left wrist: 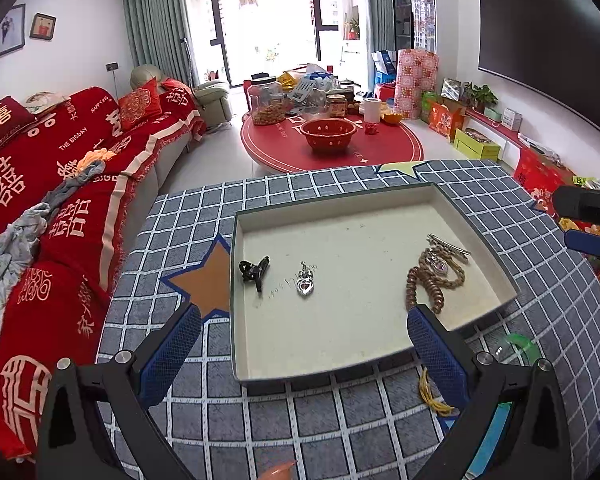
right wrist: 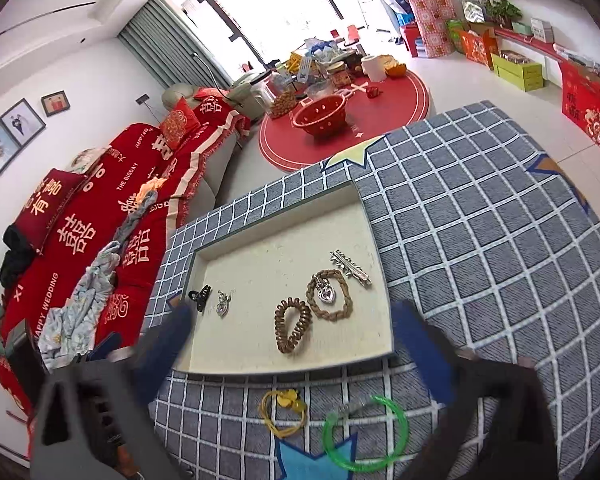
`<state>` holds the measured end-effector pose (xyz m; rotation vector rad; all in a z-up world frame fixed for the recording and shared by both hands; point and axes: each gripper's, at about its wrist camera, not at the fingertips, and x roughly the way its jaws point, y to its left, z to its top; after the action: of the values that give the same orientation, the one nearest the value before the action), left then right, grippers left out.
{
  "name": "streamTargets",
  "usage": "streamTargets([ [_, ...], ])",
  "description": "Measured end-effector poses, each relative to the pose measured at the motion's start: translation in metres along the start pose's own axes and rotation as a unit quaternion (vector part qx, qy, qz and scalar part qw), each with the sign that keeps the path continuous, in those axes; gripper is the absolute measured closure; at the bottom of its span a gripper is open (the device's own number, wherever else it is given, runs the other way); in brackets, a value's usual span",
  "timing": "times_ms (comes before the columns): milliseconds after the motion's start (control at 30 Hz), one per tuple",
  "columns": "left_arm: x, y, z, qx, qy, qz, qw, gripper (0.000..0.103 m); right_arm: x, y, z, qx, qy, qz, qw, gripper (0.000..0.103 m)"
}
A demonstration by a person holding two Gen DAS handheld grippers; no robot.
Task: Organize jewelry
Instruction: 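Withdraw both tools from the tray toward the yellow cord bracelet and green bangle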
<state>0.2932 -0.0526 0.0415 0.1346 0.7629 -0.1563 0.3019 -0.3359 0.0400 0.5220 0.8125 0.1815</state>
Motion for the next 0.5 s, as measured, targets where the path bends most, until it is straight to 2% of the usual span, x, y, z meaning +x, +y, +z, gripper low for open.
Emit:
streamTargets([
  [233, -0.017, -0.010, -0.031, 0.008, 0.023, -0.028, 0.9993, 0.000, -0.040, 0.000, -0.015, -0.016, -0.012, -0.011, 1.000, 0.000],
  [500, -0.024, -0.023, -0.062, 0.003, 0.048, -0.048, 0.9976, 0.000, -0.063, -0.010, -0.041, -0.011, -0.008, -0.018, 1.000, 0.000],
])
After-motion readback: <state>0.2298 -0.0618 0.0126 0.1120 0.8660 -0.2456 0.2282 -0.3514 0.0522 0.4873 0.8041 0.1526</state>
